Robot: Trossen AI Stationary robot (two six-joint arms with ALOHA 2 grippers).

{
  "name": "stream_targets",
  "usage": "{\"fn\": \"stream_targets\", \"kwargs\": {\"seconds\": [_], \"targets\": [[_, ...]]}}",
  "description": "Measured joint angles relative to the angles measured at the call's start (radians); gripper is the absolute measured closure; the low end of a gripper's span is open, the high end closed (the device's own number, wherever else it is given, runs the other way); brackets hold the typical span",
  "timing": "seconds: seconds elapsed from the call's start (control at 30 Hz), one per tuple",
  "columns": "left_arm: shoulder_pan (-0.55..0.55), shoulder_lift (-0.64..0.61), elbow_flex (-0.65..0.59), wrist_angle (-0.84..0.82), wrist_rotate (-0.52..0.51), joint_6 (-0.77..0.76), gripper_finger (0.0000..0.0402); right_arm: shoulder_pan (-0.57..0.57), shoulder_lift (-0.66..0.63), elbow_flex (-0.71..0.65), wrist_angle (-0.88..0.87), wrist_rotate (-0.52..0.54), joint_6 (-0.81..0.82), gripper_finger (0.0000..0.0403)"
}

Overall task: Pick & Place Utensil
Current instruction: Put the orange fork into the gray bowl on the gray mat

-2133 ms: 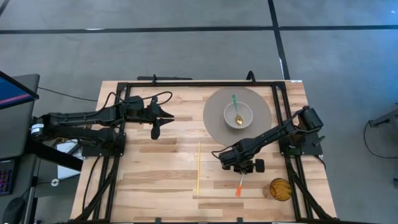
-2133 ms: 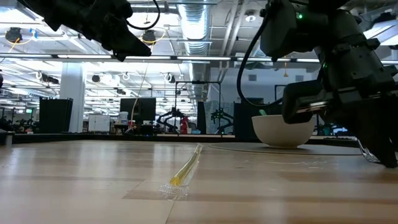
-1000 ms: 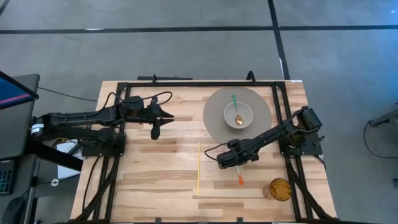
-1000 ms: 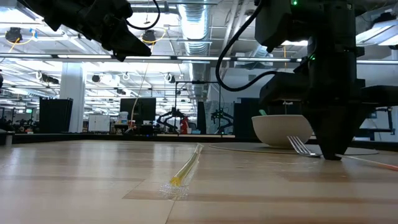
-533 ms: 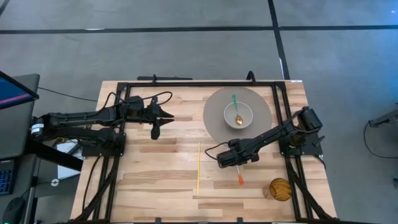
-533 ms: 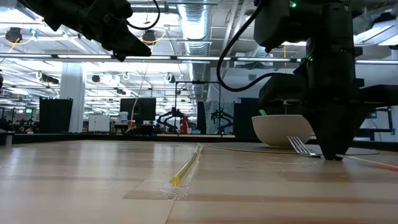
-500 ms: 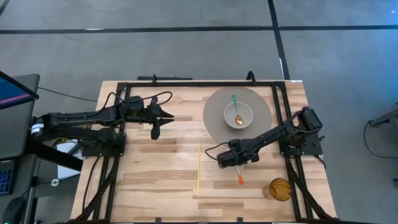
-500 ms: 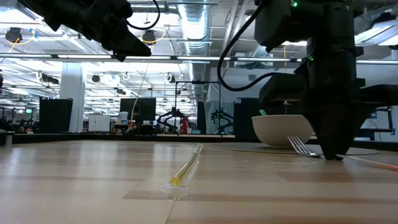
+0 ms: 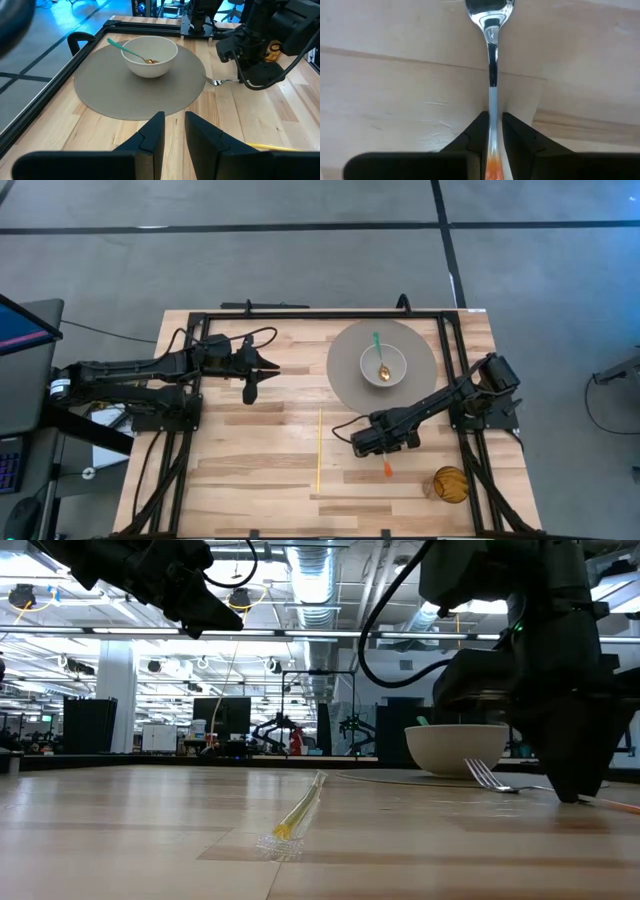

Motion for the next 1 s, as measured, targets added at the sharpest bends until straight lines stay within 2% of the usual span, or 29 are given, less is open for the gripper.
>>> {"fn": "stream_targets", "kwargs": {"seconds": [0.13, 0.27, 0.5, 0.83, 1.0], "targets": [[0.000, 0.000, 0.000, 0.000, 0.000, 0.000, 0.0325, -0.010, 0.000, 0.001, -0.005, 0.023, -0.045, 0.0363], [0.000, 0.000, 0.000, 0.000, 0.000, 0.000, 0.0325, -0.021, -0.004, 0.005, 0.000, 0.064, -0.094, 0.0394], [0.000, 0.000, 0.000, 0.000, 0.000, 0.000, 0.0325, -0.064, -0.023, 0.100, -0.089, 0.134, -0.177, 0.0395], [0.000, 0.000, 0.000, 0.000, 0.000, 0.000, 0.0325, -0.171, -0.126, 0.400, -0.586, 0.138, -0.291, 0.0400], [0.000, 0.000, 0.000, 0.000, 0.000, 0.000, 0.0325, -0.299, -0.173, 0.485, -0.725, 0.089, -0.350, 0.0401]]}}
